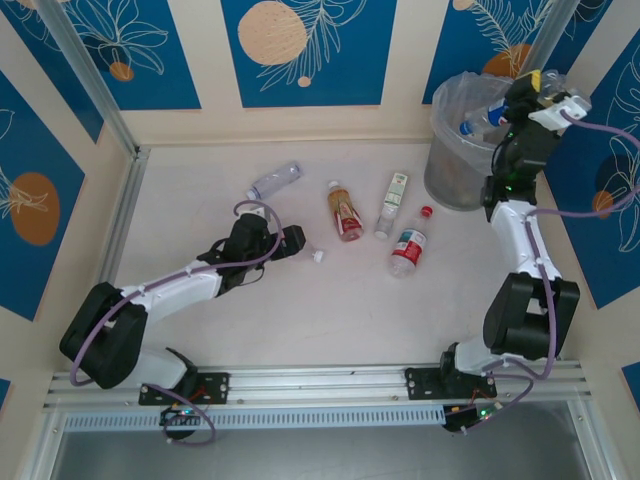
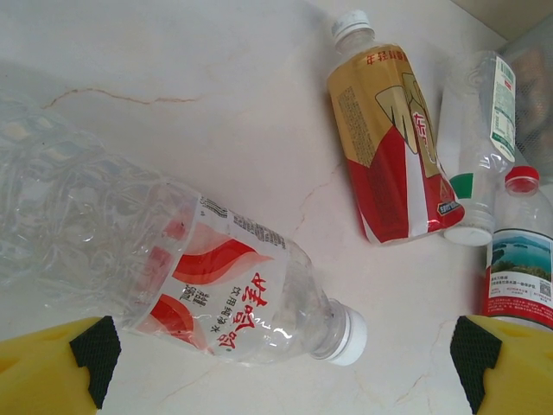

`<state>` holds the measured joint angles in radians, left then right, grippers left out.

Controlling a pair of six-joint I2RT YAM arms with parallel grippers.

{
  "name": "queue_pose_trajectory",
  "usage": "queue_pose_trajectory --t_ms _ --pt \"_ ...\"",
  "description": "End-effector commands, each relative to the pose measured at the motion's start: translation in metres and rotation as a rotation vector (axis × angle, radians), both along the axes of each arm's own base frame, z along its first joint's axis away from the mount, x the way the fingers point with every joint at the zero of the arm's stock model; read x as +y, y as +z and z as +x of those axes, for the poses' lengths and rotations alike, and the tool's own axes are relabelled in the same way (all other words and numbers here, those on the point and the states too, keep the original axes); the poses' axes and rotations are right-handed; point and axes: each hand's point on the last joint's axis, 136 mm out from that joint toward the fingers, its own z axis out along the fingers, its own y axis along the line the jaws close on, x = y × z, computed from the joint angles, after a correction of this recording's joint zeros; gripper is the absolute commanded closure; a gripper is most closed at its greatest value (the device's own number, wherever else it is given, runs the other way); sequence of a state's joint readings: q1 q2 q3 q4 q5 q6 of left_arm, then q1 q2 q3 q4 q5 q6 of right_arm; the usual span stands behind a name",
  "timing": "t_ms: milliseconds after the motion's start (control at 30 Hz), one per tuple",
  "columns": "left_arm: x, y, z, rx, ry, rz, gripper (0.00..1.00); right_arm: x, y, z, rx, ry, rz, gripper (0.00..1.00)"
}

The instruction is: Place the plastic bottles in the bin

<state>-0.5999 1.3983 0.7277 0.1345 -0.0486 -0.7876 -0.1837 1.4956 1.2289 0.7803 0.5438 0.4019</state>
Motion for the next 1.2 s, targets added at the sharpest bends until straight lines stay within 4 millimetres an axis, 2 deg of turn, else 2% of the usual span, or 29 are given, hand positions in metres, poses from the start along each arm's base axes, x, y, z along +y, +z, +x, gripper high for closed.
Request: queue_pose_trajectory --t_ms 0,267,400,533,933,1167 --pt "0.0 0.005 0.004 -0.001 0.009 -0.019 0.0 0.011 0.034 -0.008 -0.054 -0.132 -0.203 0.45" --pt "0.005 0.005 0.002 -0.006 0.022 -0.005 0.01 0.065 0.021 0.034 0.124 -0.115 -0.51 0.43" --pt "0.004 0.003 0.002 -0.005 0.018 -0.004 0.01 0.082 0.007 0.054 0.228 -0.098 -0.632 0.44" --pt "0.003 0.002 0.003 -0.002 0.015 -0.013 0.0 0.088 -0.006 0.071 0.332 -0.103 -0.711 0.44" --pt "0.0 0.001 0.003 -0.001 0.01 -0.022 0.01 0.094 -0.02 0.093 0.473 -0.155 -0.866 0.39" --pt "0.002 -0.001 0.001 0.004 0.011 -0.016 0.01 0.096 -0.025 0.097 0.529 -0.171 -0.892 0.26"
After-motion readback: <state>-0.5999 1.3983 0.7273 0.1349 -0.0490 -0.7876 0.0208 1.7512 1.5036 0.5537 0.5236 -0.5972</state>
